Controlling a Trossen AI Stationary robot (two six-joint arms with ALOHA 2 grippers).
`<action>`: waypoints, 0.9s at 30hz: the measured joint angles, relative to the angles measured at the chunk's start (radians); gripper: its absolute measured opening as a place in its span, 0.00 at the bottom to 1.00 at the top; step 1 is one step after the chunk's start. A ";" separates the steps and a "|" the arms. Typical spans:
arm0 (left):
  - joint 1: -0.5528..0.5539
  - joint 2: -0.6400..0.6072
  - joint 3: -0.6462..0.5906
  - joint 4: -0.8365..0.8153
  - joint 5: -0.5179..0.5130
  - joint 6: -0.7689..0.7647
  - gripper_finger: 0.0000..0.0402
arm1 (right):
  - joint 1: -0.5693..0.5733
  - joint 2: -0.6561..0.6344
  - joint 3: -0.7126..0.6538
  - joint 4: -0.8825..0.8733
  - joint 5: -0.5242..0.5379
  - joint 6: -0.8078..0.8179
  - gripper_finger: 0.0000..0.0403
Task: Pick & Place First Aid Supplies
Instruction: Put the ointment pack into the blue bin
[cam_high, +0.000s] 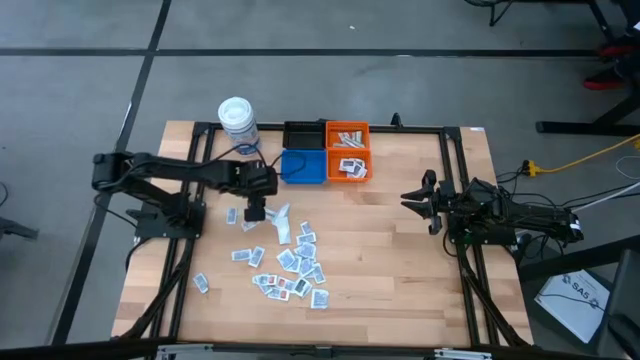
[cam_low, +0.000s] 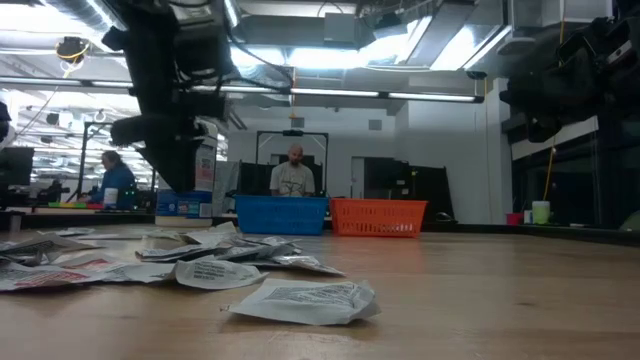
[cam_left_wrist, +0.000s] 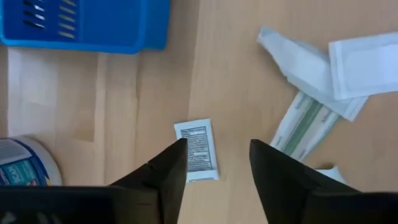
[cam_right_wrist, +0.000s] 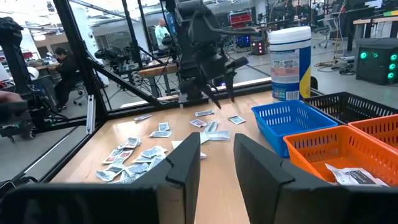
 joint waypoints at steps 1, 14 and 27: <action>0.008 0.007 0.000 0.000 0.005 0.011 0.43 | 0.000 0.000 0.000 0.000 0.000 0.000 0.25; 0.112 0.142 -0.001 0.032 0.055 0.037 0.44 | 0.000 0.000 0.000 0.000 0.000 0.000 0.25; 0.156 0.231 -0.016 0.070 0.077 0.003 0.38 | 0.000 0.000 0.000 0.000 0.000 0.000 0.25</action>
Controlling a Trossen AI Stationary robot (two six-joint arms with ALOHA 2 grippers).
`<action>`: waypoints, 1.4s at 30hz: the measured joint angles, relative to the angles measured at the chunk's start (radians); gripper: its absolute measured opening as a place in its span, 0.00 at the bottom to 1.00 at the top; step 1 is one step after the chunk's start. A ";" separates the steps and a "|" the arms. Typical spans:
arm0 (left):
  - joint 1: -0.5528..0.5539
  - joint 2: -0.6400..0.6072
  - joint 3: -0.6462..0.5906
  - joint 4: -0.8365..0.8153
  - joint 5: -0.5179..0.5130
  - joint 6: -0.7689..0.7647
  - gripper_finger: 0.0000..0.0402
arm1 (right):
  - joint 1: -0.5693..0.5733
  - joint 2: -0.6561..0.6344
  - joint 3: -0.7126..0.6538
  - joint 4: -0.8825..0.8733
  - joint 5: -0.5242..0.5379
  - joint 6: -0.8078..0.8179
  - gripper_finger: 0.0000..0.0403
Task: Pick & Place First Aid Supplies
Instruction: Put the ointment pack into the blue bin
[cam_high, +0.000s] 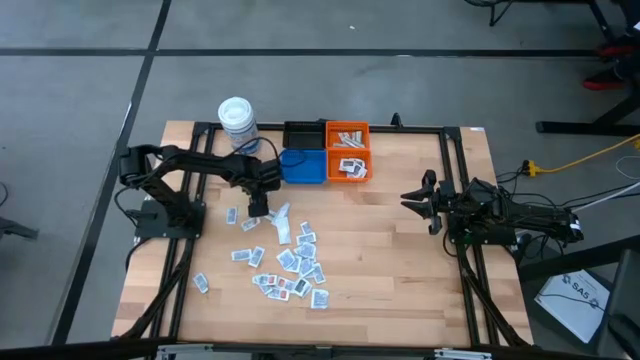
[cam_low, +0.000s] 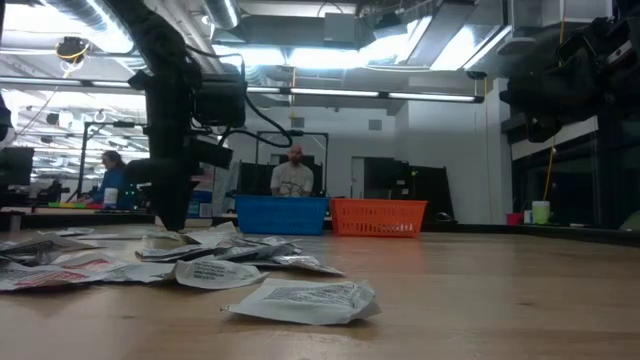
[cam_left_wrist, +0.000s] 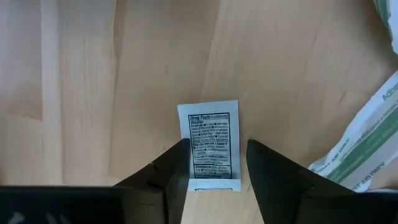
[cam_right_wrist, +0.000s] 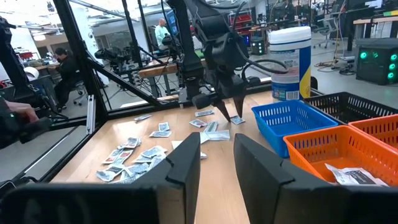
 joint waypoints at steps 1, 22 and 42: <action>0.002 0.000 -0.006 0.003 0.001 -0.004 0.37 | 0.000 0.000 0.000 0.000 0.000 0.000 0.25; 0.005 -0.016 -0.050 0.050 0.074 -0.082 0.01 | 0.000 0.000 0.000 0.000 0.000 0.000 0.25; 0.008 -0.212 -0.054 0.134 0.130 -0.235 0.00 | 0.000 0.000 0.000 0.000 0.000 0.000 0.25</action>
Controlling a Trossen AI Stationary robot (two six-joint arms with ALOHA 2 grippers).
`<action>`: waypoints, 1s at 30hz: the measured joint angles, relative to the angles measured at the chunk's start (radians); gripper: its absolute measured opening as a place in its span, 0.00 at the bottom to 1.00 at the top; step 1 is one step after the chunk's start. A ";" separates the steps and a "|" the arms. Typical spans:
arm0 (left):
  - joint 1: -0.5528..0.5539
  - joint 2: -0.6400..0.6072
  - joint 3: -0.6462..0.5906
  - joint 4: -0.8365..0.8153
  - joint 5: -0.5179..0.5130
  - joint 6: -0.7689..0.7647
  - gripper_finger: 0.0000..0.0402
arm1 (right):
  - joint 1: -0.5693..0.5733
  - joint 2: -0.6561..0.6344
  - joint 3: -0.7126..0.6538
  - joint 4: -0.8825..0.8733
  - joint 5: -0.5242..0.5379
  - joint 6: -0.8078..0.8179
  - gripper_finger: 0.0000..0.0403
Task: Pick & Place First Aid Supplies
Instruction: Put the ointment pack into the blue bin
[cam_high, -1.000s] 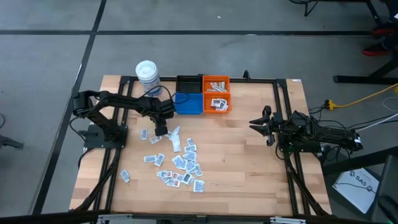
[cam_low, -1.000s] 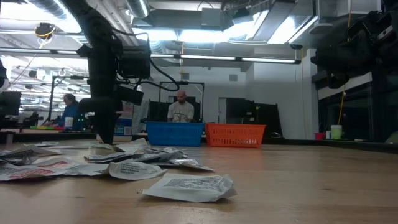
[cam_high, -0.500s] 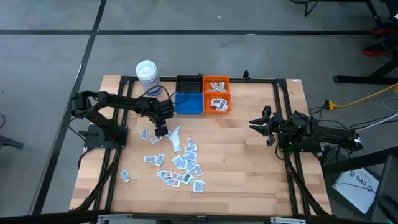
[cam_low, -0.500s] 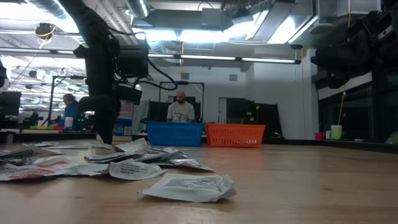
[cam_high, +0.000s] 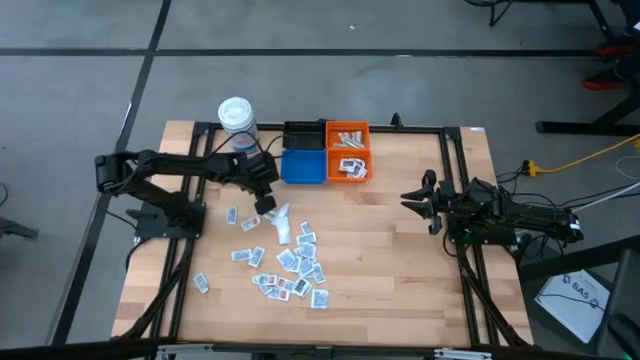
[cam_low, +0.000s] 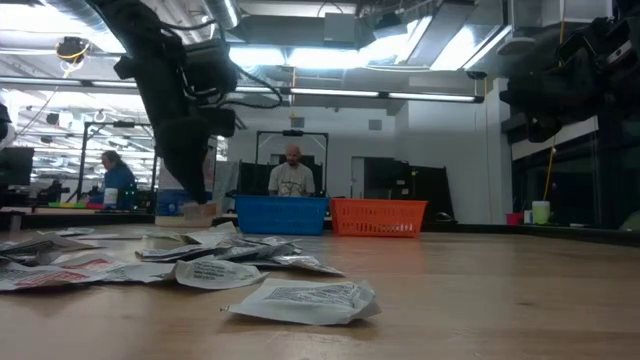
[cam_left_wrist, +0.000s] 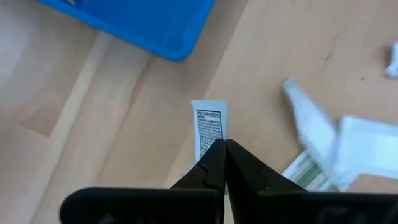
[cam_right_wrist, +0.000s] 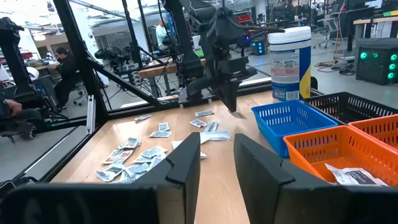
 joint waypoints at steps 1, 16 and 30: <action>0.000 -0.005 0.000 0.004 0.002 -0.008 0.00 | 0.000 0.000 0.000 0.000 0.000 0.000 0.25; 0.000 -0.066 0.003 0.130 0.057 -0.129 0.00 | 0.000 0.000 0.000 0.000 0.000 0.000 0.25; -0.001 -0.082 0.003 0.229 0.096 -0.204 0.00 | 0.000 0.000 0.000 0.000 0.000 0.000 0.25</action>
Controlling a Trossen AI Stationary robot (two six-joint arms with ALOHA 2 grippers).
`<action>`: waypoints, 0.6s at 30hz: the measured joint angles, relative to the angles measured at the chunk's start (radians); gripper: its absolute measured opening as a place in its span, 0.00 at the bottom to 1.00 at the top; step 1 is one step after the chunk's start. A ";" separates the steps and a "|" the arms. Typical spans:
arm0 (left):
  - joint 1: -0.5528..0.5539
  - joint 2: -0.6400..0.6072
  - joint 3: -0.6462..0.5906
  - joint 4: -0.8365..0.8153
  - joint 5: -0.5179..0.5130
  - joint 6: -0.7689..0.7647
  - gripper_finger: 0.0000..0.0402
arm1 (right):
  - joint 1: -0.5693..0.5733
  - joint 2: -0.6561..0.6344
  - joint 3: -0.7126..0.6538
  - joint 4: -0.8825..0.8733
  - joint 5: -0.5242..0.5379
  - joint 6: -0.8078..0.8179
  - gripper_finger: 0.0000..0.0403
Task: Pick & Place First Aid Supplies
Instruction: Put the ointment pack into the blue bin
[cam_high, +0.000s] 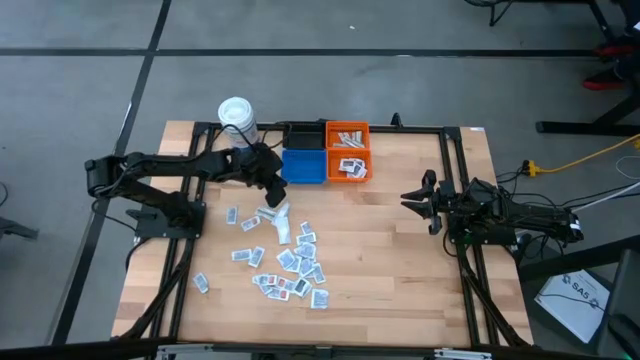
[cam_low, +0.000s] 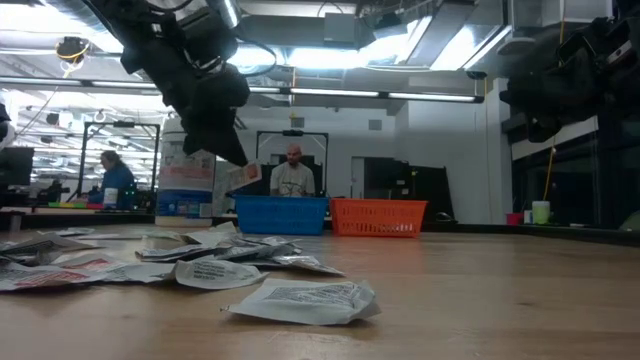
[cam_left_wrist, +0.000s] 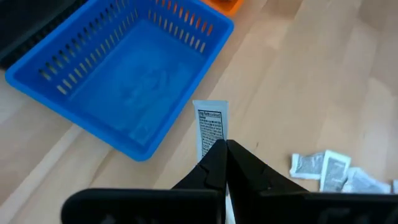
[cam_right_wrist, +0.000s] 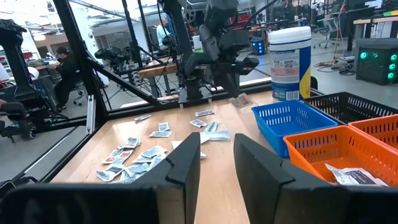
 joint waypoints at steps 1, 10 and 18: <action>0.000 0.000 0.000 0.013 0.002 -0.007 0.00 | 0.000 0.000 0.000 0.000 0.000 0.000 0.25; 0.000 0.000 0.001 0.190 0.044 -0.077 0.00 | 0.000 0.000 0.000 0.000 0.000 0.000 0.25; 0.010 0.000 0.001 0.374 0.037 -0.115 0.00 | 0.000 0.000 0.000 0.000 0.000 0.000 0.25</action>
